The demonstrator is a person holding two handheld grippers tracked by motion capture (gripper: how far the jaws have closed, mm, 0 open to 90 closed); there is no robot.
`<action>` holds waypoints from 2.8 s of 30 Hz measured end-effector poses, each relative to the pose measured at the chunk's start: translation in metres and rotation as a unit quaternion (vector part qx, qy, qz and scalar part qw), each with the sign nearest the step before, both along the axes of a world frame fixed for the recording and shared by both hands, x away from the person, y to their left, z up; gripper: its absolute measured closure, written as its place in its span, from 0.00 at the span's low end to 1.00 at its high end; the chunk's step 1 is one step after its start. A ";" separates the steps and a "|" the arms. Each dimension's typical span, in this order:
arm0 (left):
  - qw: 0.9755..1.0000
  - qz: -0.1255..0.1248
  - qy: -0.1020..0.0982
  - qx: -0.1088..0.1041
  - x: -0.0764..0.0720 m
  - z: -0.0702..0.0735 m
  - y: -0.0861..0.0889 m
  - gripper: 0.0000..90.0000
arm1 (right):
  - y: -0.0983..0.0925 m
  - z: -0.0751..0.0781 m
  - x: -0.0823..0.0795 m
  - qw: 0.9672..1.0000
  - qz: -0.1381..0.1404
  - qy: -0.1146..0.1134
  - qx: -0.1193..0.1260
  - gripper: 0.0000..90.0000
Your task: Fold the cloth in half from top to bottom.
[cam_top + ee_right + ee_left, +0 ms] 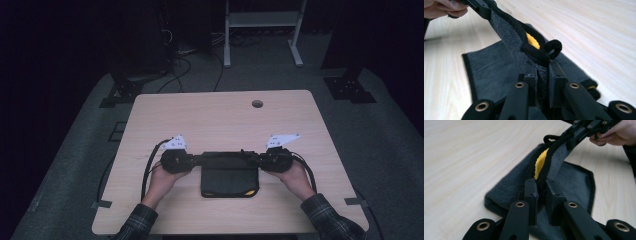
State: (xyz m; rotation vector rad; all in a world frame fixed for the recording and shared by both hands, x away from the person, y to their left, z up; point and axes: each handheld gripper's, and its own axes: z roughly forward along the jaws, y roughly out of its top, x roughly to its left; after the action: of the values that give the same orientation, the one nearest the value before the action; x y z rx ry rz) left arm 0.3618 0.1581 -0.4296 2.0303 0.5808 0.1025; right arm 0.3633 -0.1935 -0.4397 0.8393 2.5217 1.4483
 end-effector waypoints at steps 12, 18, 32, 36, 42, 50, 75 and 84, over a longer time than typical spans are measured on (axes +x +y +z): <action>0.998 -0.027 0.036 0.034 -0.029 -0.019 -0.004 0.89 | -0.004 -0.016 -0.034 0.999 0.024 0.029 -0.014 0.85; 0.996 -0.032 0.057 0.058 -0.038 -0.032 -0.006 0.88 | -0.002 -0.027 -0.042 0.998 0.034 0.051 -0.032 0.80; 0.999 -0.028 0.043 0.019 -0.046 -0.007 0.011 0.77 | -0.038 -0.005 -0.064 0.999 0.013 0.041 0.018 0.70; 0.999 -0.021 0.032 0.013 -0.044 -0.002 0.010 0.85 | -0.050 0.000 -0.065 0.999 -0.006 0.027 0.025 0.83; 0.999 -0.014 0.027 0.012 -0.032 -0.005 -0.007 0.89 | -0.034 -0.001 -0.052 1.000 -0.006 0.013 0.017 0.90; 0.996 -0.048 0.054 0.048 -0.033 -0.023 -0.030 0.89 | 0.009 -0.019 -0.044 0.998 0.048 0.031 -0.034 0.93; 0.997 0.030 0.026 0.063 -0.045 -0.021 0.002 0.25 | -0.019 -0.017 -0.050 0.999 -0.029 -0.023 -0.036 0.33; 0.993 0.083 0.007 0.085 -0.048 -0.021 0.034 0.01 | -0.043 -0.018 -0.046 0.994 -0.101 -0.013 -0.036 0.14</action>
State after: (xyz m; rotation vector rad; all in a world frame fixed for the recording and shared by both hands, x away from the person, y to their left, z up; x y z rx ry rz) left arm 0.3134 0.1920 -0.4507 2.1453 0.7726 0.2434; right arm 0.3174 -0.2365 -0.4577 1.0219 2.3758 1.2883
